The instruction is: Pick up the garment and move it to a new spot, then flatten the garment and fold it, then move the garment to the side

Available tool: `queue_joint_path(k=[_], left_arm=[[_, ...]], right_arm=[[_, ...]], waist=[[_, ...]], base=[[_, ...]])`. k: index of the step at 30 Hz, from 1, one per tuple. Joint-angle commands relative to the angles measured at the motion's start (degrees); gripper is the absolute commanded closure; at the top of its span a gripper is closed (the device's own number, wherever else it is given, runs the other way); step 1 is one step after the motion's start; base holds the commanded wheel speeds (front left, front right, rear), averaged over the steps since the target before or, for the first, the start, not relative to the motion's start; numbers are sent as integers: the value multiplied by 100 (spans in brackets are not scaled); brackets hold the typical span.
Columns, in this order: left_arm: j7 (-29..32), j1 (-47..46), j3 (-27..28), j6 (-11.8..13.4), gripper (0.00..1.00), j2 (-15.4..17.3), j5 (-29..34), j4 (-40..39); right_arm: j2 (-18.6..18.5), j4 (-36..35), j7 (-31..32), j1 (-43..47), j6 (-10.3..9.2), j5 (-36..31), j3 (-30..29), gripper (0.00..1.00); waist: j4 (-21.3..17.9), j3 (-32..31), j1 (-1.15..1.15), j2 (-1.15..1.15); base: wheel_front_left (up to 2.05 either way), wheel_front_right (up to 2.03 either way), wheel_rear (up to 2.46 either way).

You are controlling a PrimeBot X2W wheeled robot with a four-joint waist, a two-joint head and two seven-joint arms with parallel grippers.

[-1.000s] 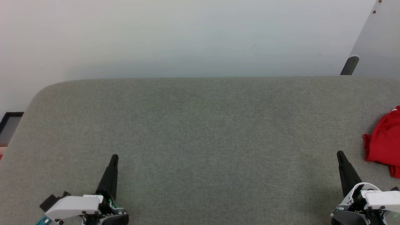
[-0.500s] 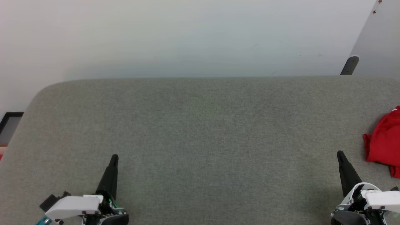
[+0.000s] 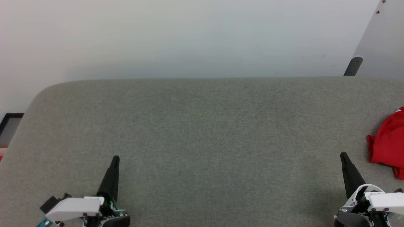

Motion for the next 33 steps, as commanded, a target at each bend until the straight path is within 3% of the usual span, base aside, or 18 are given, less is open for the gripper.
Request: queue_joint_path(k=[1,33], left_arm=[[18,-56,9,-31,100,1,-20,3],[17,-56,10,-31,100,1,-19,3]], right_arm=[[22,0,5,-16,2,30,2,100],[22,0,4,-16,2,30,3,100]], waist=[[0,0,0,0],[0,0,0,0]], base=[[0,0,0],[0,0,0]])
